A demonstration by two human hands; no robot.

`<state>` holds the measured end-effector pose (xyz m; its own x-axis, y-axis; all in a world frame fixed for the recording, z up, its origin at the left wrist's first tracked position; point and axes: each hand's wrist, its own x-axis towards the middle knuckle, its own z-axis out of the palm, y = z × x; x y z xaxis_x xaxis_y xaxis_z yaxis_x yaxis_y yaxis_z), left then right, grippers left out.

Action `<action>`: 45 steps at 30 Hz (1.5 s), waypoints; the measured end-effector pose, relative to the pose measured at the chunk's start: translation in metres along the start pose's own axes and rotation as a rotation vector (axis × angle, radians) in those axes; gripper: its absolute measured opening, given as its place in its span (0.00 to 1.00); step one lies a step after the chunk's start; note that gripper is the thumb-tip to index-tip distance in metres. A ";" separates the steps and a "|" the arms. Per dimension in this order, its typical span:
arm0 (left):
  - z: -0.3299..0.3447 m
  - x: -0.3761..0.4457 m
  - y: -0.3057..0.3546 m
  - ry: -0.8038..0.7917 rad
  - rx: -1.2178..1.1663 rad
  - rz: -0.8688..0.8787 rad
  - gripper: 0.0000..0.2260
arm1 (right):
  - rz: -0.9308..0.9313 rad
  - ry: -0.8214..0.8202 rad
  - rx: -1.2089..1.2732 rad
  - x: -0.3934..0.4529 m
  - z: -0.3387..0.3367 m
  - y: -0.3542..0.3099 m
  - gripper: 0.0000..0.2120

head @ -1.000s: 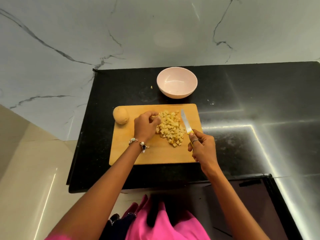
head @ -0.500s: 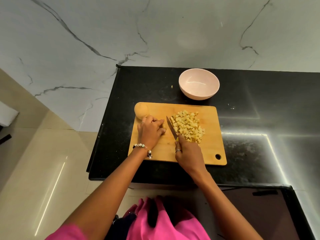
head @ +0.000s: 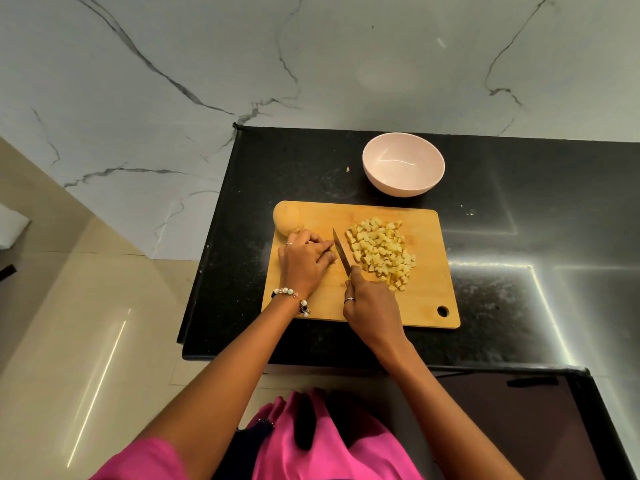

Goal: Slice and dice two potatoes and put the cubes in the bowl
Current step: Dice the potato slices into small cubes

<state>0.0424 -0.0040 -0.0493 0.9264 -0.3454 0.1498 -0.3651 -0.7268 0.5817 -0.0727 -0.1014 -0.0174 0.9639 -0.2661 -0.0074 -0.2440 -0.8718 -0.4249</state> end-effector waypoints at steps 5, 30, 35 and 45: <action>0.002 0.001 -0.003 0.010 -0.034 0.023 0.11 | -0.022 -0.025 -0.052 0.006 0.004 -0.006 0.22; 0.009 -0.001 -0.011 0.078 -0.106 0.059 0.11 | -0.006 -0.061 -0.254 -0.004 0.003 -0.018 0.27; 0.011 0.000 -0.012 0.090 -0.139 0.038 0.10 | -0.012 -0.002 -0.394 0.003 0.017 -0.023 0.25; 0.012 0.000 -0.015 0.119 -0.201 0.021 0.10 | 0.013 0.007 -0.237 -0.010 0.012 -0.014 0.26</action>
<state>0.0467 -0.0009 -0.0677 0.9274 -0.2782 0.2501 -0.3700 -0.5833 0.7231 -0.0776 -0.0820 -0.0221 0.9600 -0.2801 -0.0049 -0.2753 -0.9402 -0.2005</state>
